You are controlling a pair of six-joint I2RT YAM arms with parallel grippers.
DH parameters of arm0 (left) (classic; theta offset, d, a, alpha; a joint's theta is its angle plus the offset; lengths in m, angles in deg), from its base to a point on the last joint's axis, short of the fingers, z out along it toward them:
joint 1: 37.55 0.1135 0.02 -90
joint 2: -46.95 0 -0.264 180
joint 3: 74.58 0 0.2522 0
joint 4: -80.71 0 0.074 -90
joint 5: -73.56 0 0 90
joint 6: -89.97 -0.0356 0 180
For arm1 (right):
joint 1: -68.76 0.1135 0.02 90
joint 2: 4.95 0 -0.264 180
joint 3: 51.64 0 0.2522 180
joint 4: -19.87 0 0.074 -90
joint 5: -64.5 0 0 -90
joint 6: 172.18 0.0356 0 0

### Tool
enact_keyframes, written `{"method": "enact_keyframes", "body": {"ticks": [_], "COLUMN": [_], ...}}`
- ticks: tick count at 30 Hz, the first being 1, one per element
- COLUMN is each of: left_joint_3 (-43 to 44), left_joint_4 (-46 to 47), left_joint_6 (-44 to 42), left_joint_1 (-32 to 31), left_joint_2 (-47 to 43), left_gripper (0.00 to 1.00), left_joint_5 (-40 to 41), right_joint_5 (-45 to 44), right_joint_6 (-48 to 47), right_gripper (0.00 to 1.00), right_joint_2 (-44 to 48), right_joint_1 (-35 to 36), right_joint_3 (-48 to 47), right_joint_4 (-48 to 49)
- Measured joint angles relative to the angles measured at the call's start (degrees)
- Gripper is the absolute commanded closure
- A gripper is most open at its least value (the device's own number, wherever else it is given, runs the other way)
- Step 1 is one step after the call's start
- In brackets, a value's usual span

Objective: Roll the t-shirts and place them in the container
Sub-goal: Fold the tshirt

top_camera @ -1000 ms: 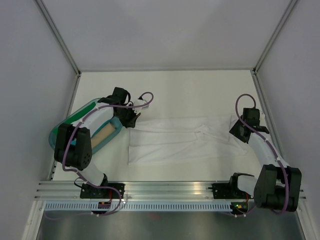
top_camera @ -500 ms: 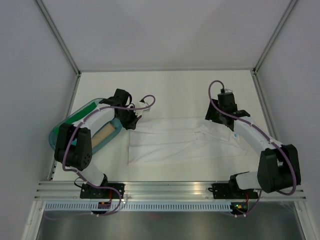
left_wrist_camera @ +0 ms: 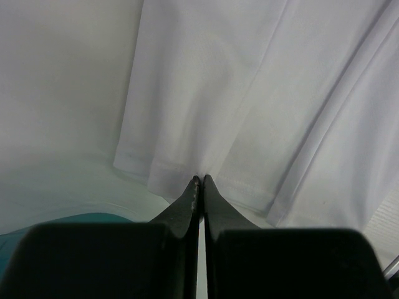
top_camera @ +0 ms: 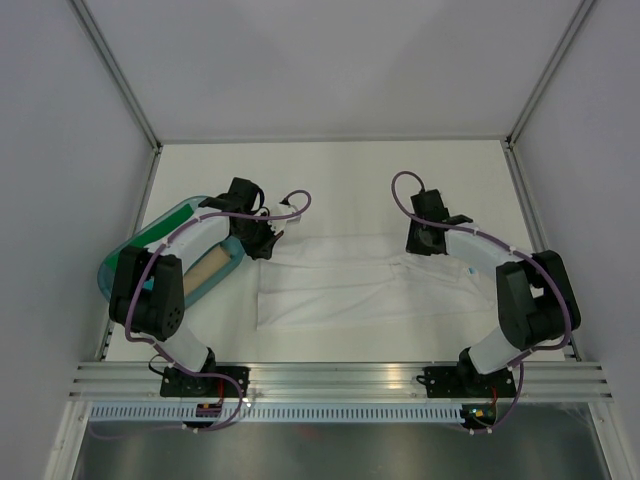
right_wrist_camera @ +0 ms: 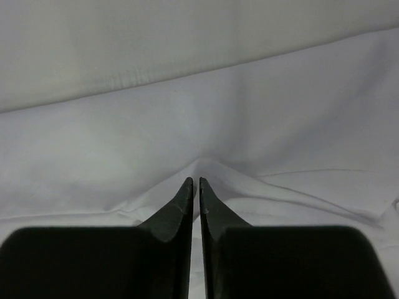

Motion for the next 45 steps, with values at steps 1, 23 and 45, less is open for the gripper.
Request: {"method": "enact_keyframes", "body": {"ticks": [1, 23, 45], "left_joint_3": [0.0, -0.4, -2.2], "left_joint_4": [0.0, -0.1, -0.2], "left_joint_6": [0.0, -0.8, -2.3], "left_joint_1": [0.0, 0.0, 0.0], "left_joint_2": [0.0, 0.0, 0.0], "left_gripper": [0.97, 0.98, 0.98], "left_joint_5": [0.0, 0.0, 0.1], "right_joint_5": [-0.1, 3.8, -0.4], "right_joint_6": [0.3, 1.3, 6.1], "right_gripper": [0.97, 0.61, 1.00], "right_joint_2": [0.4, 4.5, 10.8], "right_joint_1": [0.0, 1.4, 3.9], "right_joint_3": [0.5, 3.3, 6.4], "right_joint_4": [0.1, 0.2, -3.0]}}
